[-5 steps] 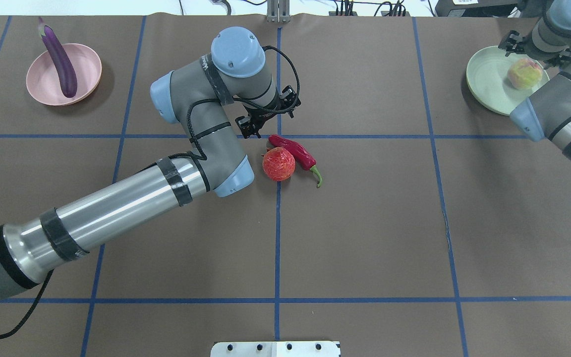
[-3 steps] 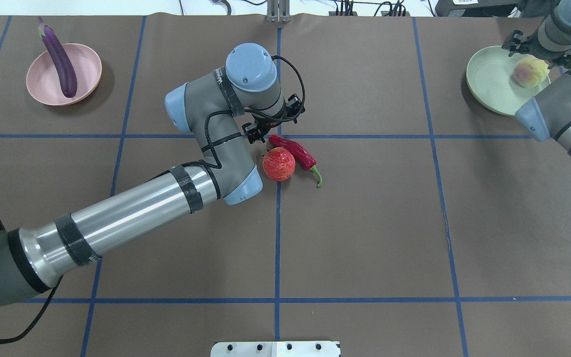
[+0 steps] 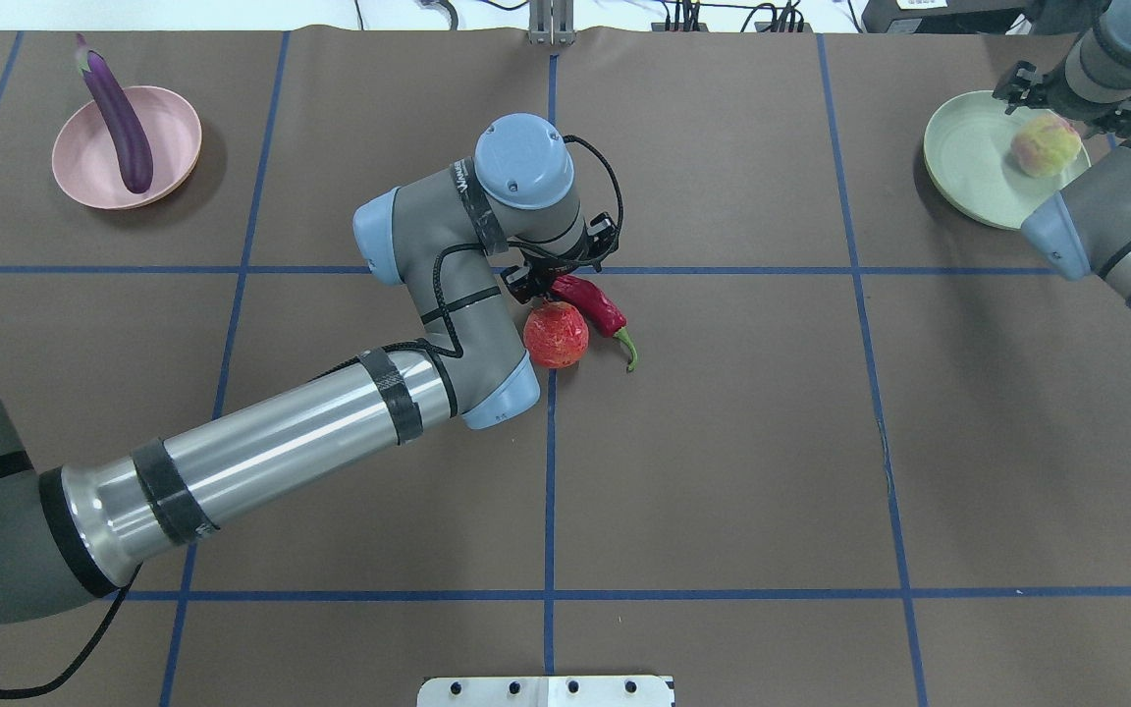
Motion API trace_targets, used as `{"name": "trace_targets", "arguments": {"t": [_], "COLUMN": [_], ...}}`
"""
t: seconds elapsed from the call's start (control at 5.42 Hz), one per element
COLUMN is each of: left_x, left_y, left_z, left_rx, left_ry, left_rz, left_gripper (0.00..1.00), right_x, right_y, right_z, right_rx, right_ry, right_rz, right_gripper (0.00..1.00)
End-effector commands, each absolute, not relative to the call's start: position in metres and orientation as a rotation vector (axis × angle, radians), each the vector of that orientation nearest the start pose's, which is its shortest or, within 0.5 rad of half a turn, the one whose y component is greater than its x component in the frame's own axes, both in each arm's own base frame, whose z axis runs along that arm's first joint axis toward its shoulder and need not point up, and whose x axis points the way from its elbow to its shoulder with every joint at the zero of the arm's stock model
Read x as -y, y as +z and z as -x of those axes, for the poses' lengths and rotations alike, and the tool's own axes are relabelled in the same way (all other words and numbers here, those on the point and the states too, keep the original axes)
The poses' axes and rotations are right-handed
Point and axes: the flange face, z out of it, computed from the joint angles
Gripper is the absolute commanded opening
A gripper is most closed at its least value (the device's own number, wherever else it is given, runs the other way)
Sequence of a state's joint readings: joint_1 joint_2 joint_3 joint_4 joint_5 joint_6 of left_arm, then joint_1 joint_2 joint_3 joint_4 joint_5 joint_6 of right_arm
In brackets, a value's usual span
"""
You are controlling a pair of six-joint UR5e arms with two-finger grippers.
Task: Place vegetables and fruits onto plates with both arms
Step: 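Grasp the red chili pepper with the left gripper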
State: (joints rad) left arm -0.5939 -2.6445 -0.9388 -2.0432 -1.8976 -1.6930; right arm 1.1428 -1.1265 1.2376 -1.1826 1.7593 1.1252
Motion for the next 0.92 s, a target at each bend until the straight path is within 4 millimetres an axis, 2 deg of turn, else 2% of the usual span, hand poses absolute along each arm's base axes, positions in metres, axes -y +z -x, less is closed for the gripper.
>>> {"name": "trace_targets", "arguments": {"t": [0.0,0.18,0.37,0.55,0.74], "left_x": [0.565,0.566,0.573,0.605,0.647], "left_y": [0.167,0.164,0.139,0.127,0.116], "left_z": [-0.663,-0.662,-0.654,-0.618,-0.562], "left_rx": [-0.969,-0.972,-1.003,-1.032,-1.056], "left_ry": [-0.509,-0.509,-0.515,-0.561,-0.621], "left_rz": [0.087,0.087,0.072,0.040,-0.002], "left_gripper": [0.17,0.00,0.00,0.00,0.00], "right_x": [0.690,0.690,0.690,0.688,0.681], "right_y": [0.541,0.544,0.541,0.524,0.488], "right_z": [0.189,0.189,0.185,0.185,0.189], "right_rx": [0.488,0.485,0.516,0.584,0.669], "right_ry": [0.633,0.635,0.632,0.615,0.596], "right_rz": [-0.229,-0.225,-0.201,-0.174,-0.169], "right_gripper": [1.00,1.00,1.00,1.00,1.00]}}
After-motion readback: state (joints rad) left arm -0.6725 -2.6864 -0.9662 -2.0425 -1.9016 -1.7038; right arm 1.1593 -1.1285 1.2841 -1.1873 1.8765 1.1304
